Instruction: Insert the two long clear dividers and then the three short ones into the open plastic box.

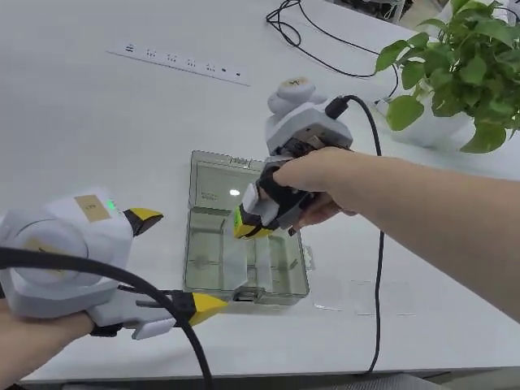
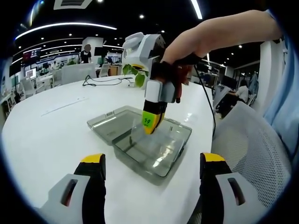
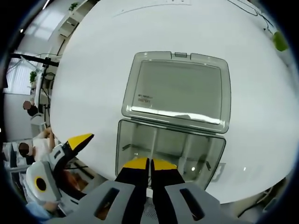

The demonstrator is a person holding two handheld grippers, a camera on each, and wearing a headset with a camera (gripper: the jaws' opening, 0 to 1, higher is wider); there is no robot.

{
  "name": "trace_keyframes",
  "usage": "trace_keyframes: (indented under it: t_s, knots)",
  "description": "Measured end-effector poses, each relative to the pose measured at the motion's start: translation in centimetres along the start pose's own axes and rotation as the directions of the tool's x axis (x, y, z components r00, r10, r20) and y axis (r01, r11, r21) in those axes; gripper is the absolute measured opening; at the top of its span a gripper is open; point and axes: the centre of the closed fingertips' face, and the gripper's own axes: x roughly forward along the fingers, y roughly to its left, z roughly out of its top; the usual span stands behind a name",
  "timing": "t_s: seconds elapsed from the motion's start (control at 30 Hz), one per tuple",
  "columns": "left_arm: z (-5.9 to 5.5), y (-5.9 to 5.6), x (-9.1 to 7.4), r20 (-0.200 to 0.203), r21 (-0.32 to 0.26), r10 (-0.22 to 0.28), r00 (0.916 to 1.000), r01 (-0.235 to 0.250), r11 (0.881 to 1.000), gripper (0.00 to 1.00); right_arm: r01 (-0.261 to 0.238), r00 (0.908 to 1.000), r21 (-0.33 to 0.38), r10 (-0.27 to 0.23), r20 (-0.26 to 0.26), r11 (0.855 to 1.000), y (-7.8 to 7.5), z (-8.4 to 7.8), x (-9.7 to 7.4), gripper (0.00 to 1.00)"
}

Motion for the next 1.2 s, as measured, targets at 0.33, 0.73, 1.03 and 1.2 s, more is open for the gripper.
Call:
trace_keyframes:
  t_s: [0.33,0.73,1.03,1.2]
  knots:
    - [-0.2,0.2,-0.2,-0.002,-0.002,0.001,1.0,-0.001,1.0,0.83,0.055,0.9985,-0.093,-0.055,-0.001,0.994,0.6,0.0,0.9,0.03]
    - [-0.5,0.1,-0.4,-0.008,-0.011,0.007,0.9999,-0.007,1.0,0.83,0.084,0.9964,-0.149,-0.085,0.0,0.985,0.3,-0.2,2.1,0.04]
    - [0.0,-0.1,-0.2,-0.01,-0.001,0.002,1.0,-0.002,1.0,0.82,0.068,0.9977,-0.171,-0.067,0.01,0.983,0.4,-0.4,1.9,0.05]
    - [-0.2,-0.1,-0.2,-0.018,0.002,0.002,0.9998,-0.001,1.0,0.82,0.05,0.9988,-0.19,-0.048,0.013,0.98,0.5,-0.5,1.9,0.06]
